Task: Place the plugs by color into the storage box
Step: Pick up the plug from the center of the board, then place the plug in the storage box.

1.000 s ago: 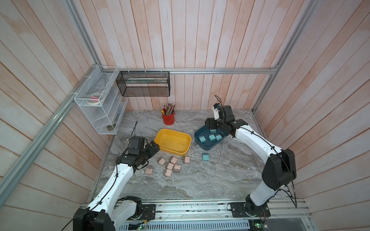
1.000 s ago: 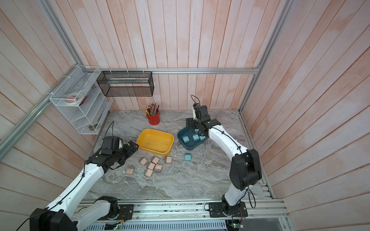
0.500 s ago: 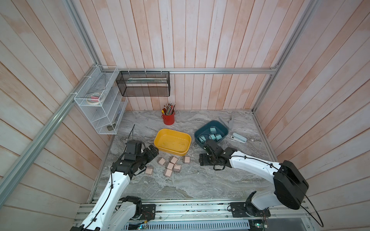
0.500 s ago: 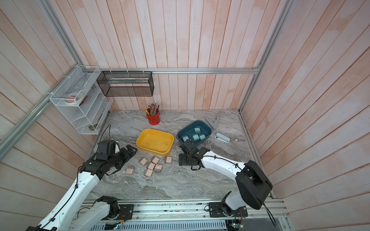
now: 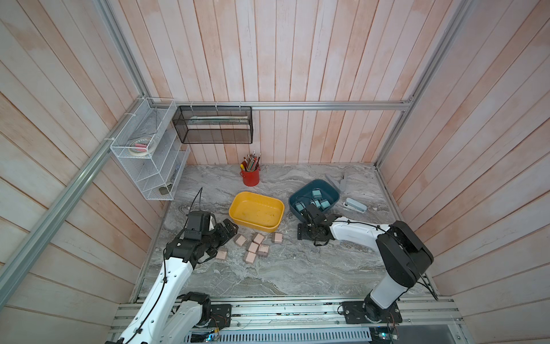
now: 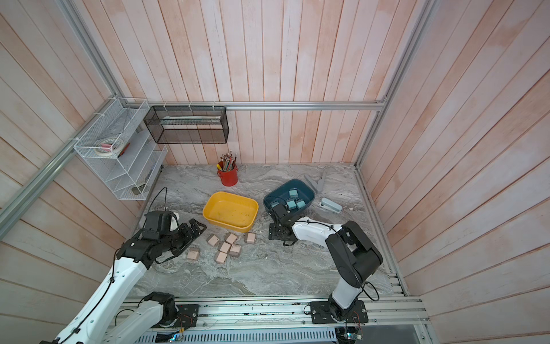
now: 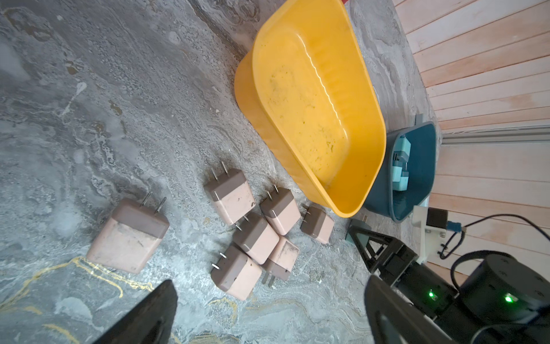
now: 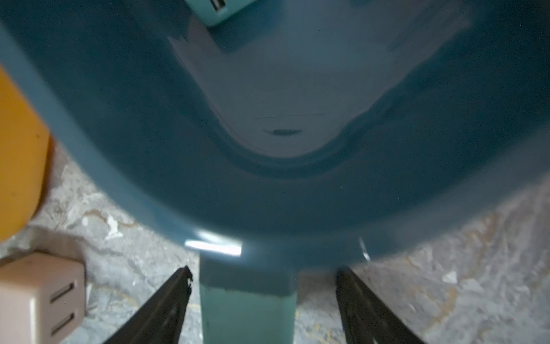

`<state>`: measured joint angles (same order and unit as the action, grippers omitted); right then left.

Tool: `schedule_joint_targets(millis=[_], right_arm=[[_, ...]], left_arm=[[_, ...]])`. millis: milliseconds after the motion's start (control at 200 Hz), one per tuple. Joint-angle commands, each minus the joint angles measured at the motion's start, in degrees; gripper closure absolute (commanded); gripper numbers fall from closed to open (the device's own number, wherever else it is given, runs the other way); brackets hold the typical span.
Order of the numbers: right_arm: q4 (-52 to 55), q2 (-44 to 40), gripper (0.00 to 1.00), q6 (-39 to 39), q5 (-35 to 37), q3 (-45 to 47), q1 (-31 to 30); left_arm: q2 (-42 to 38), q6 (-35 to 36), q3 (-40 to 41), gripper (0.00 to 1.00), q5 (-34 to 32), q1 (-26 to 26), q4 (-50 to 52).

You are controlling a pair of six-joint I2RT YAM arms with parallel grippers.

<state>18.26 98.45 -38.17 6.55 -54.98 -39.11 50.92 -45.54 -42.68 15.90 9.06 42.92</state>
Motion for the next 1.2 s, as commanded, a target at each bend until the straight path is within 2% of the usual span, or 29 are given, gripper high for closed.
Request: schedule_joint_targets(millis=[0,55,125,335,425,560,725,1015,1105,1190], right_arm=[[-0.8,4.0,0.31,0.8,-1.5,-1.4,0.0],[0.1,5.6,0.42,1.1,-2.0,-2.3,-0.1],[1.6,6.5,0.49,1.5,-1.7,-3.2,-0.8],[4.6,2.9,0.61,0.4,0.0,-1.4,-3.2],[7.0,1.4,0.62,0.7,-0.3,-2.8,-3.8],[14.5,-1.9,0.64,2.9,2.0,-11.3,-4.5],[20.7,-1.7,0.64,9.0,2.3,-22.4,-0.3],[20.9,9.0,0.64,20.7,-3.5,-37.0,15.2],[22.2,12.9,0.64,22.6,-4.3,-40.7,16.4],[21.2,14.7,0.64,23.4,-5.4,-40.3,16.5]], left_arm=[[0.0,1.9,-2.2,0.00,0.2,-0.1,2.6],[0.1,2.1,-2.5,0.00,0.4,-0.1,3.0],[0.1,1.9,-2.9,0.00,0.5,-0.1,3.2],[0.2,0.7,-3.2,0.00,0.5,-0.1,1.8],[0.9,-0.4,-2.4,0.00,1.8,-0.1,-0.1],[1.8,-3.2,-2.1,0.00,3.3,-0.1,-3.6],[3.2,-4.0,-2.4,0.00,2.9,-0.1,-5.7],[3.4,-4.5,-1.5,0.00,2.4,-0.3,-7.5],[3.6,-4.8,-1.9,0.00,2.6,-0.3,-7.8],[4.3,-4.6,-3.0,0.00,2.5,-0.4,-7.6]])
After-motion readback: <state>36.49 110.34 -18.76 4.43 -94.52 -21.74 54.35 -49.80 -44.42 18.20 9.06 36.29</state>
